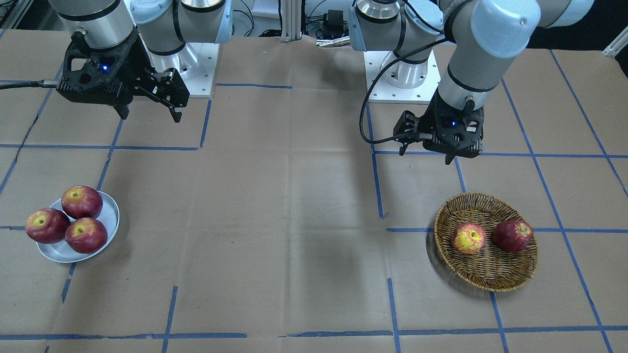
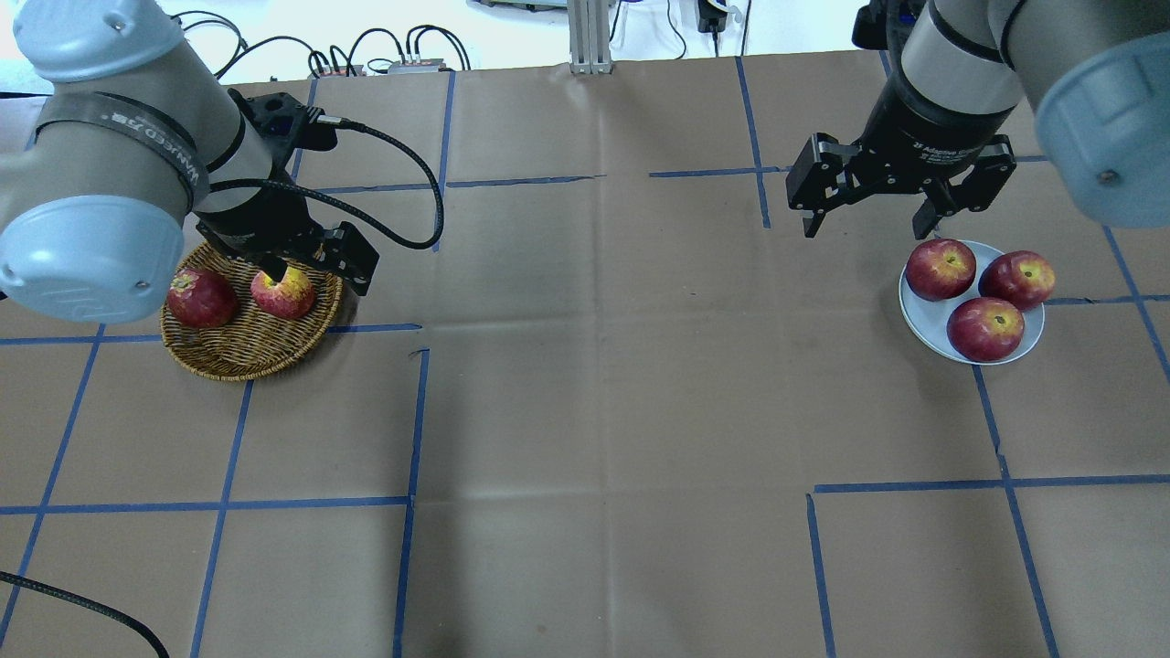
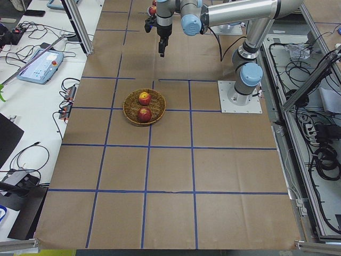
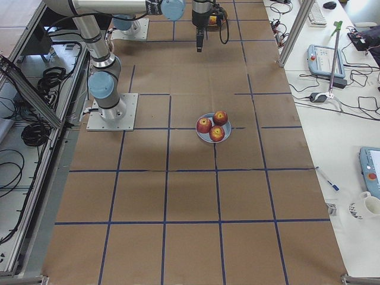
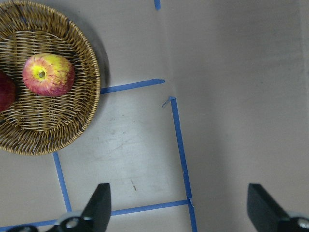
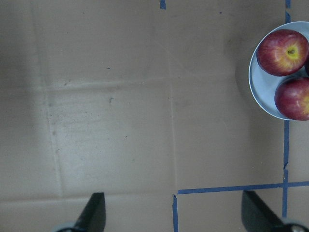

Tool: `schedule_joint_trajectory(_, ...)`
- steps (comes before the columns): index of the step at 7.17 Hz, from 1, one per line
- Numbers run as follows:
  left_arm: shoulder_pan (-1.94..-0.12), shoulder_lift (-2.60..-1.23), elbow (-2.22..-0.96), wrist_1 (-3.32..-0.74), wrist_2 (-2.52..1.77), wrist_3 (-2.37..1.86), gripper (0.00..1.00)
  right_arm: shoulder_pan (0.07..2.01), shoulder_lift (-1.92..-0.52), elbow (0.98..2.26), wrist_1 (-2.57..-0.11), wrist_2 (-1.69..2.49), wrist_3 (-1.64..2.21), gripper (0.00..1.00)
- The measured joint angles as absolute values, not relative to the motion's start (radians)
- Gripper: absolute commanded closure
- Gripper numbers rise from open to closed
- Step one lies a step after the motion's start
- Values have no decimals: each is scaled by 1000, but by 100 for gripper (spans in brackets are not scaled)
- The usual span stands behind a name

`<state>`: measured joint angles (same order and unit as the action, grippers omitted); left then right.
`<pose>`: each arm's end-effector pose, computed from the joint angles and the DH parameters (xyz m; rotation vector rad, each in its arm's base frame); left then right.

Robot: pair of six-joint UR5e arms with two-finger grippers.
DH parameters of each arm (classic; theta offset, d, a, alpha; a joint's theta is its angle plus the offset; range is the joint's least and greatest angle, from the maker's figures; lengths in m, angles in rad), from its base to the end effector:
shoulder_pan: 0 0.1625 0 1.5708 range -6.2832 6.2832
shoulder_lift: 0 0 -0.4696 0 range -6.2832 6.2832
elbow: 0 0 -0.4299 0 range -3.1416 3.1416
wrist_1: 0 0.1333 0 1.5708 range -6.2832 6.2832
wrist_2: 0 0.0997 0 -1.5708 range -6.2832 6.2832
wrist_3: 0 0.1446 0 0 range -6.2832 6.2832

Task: Transfer apple from basket to plate
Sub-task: 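Lower the left gripper onto the yellow-red apple in the basket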

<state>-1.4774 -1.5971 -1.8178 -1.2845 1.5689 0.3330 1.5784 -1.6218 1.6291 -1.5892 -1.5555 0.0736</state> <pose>-0.0838 -0.5380 0.3726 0.3754 3.1181 -0.0206 0.1394 -0.5062 0.4849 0.1030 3.1241 -0.0164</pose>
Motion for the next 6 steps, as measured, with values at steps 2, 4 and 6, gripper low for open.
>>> schedule_joint_trajectory(2, -1373, -1678, -1840, -1191, 1568, 472, 1, 1578, -1622, 1629, -1589, -1555, 74, 0)
schedule_joint_trajectory(4, -1291, -1753, -1843, -1124, 1569, 628, 1, 1578, -1622, 1629, -1589, -1555, 74, 0)
schedule_joint_trajectory(6, -1238, -1842, -1835, -1022, 1569, 755, 1, 1578, -1621, 1629, -1589, -1555, 74, 0)
